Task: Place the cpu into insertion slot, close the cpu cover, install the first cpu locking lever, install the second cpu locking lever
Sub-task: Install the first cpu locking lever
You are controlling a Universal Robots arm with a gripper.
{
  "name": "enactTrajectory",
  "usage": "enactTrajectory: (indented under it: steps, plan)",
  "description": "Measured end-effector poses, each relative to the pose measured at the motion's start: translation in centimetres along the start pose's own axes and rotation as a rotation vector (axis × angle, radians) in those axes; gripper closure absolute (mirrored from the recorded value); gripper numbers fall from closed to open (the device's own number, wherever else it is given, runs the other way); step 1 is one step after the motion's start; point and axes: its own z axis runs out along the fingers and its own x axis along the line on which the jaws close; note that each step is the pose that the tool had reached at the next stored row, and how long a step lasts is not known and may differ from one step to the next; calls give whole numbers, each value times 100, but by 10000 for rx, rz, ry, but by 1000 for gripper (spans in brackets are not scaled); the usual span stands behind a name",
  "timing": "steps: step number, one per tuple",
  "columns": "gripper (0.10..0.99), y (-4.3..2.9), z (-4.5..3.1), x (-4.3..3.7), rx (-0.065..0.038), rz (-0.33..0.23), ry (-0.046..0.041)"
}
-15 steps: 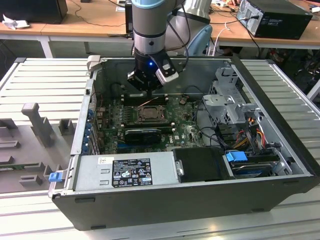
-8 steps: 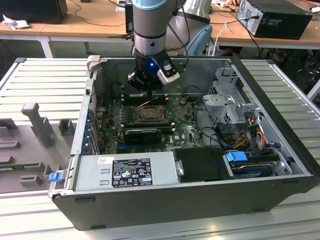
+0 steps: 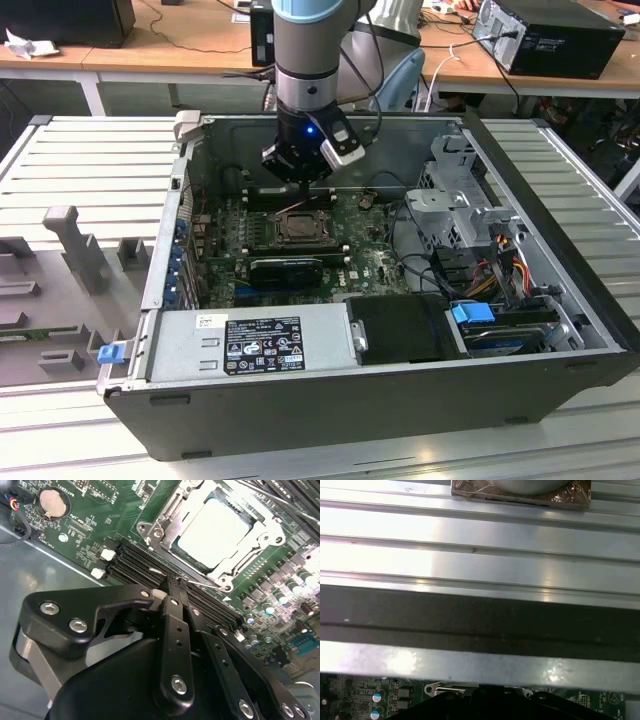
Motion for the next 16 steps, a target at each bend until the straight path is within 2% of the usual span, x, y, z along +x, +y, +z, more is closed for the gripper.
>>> enactTrajectory:
  steps: [7, 12, 16]
  plan:
    - [980, -4, 74, -64, -2, -64, 6]
    - [980, -12, 148, -74, 8, -69, 8]
    - [980, -14, 170, -74, 101, -72, 15]
